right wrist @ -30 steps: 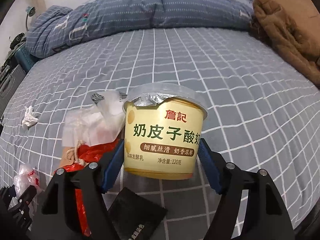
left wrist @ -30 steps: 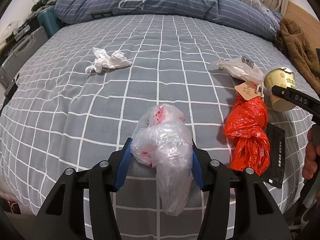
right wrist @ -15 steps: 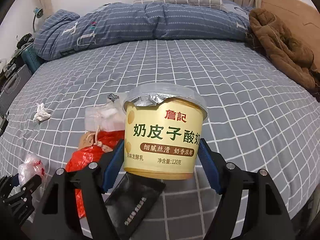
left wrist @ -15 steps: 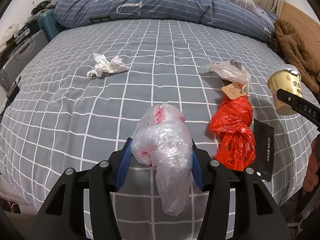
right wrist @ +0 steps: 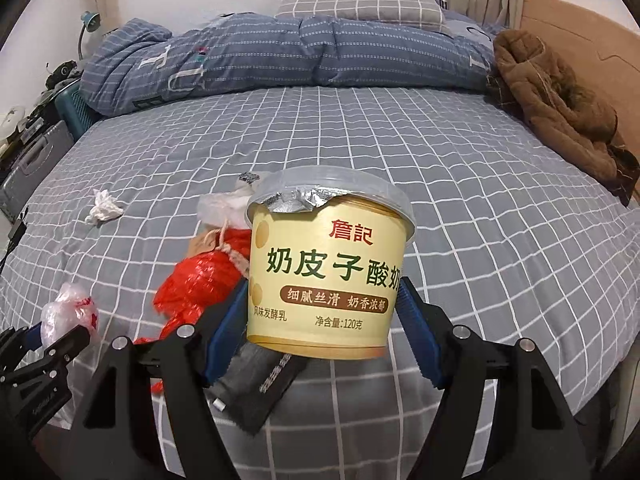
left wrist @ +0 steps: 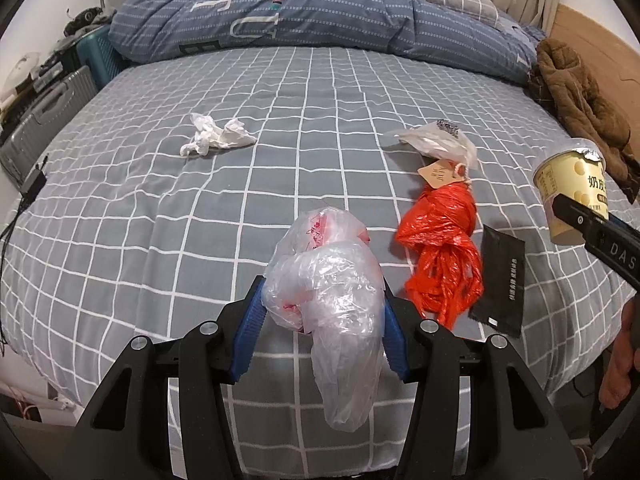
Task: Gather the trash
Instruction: 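Lift the plastic bag and yogurt cup and carry them toward the bin, then open the left tool to drop the plastic bag while the right tool drops the yogurt cup, then move both tools back over the bed toward the tissue and red bag, then grasp the white tissue with the left tool while the right tool grasps the red bag, then lift the tissue and red bag and carry them over the bin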
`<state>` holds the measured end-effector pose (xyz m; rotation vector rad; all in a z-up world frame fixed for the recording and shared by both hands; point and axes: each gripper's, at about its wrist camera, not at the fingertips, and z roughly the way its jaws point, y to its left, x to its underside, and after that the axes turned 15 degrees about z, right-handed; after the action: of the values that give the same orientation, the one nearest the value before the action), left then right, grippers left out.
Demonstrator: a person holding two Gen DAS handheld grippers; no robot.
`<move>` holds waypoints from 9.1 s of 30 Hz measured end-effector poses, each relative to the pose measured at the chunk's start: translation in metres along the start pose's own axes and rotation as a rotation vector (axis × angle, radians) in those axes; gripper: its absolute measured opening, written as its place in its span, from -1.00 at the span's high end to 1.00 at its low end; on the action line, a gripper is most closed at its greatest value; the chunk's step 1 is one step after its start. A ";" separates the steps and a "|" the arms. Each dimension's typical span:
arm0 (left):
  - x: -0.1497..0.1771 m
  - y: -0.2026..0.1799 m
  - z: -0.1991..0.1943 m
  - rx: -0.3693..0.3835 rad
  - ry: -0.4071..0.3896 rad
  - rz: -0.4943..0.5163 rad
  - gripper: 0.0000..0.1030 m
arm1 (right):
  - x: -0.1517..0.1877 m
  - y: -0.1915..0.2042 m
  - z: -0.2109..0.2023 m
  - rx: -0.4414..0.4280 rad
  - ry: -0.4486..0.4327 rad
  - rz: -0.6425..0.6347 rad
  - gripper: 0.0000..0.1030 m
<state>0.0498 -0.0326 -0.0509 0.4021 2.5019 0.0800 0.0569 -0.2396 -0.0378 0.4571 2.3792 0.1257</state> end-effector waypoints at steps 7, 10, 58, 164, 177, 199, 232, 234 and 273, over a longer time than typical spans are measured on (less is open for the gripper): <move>0.007 -0.003 -0.018 0.003 -0.015 0.002 0.00 | 0.009 0.001 -0.023 -0.012 -0.007 -0.009 -0.35; 0.011 -0.006 -0.026 0.004 -0.019 0.003 0.00 | 0.012 0.000 -0.034 -0.016 -0.014 -0.008 -0.35; 0.093 -0.033 -0.114 0.015 -0.026 0.007 0.00 | 0.112 -0.011 -0.158 -0.060 -0.017 -0.038 -0.35; 0.222 -0.009 -0.057 0.009 0.145 -0.066 -0.89 | 0.239 0.012 -0.094 -0.011 0.190 -0.166 -0.85; 0.161 0.001 -0.085 0.024 0.060 -0.085 -0.89 | 0.175 0.008 -0.118 -0.028 0.084 -0.144 -0.85; 0.041 0.108 -0.030 -0.084 -0.002 -0.145 -0.89 | 0.064 0.046 -0.064 -0.066 0.019 -0.138 -0.85; -0.107 0.160 0.165 -0.067 0.042 -0.066 -0.08 | 0.029 0.093 0.084 -0.116 0.166 -0.124 -0.25; -0.107 0.156 0.168 -0.072 0.050 -0.046 0.12 | 0.030 0.094 0.083 -0.112 0.165 -0.126 -0.18; -0.038 0.124 0.046 0.024 -0.014 -0.124 0.53 | 0.053 0.094 0.010 -0.160 0.155 -0.084 0.13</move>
<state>0.1393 0.0727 -0.0495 0.2556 2.5097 -0.0027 0.0539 -0.1335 -0.0584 0.2802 2.5111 0.3208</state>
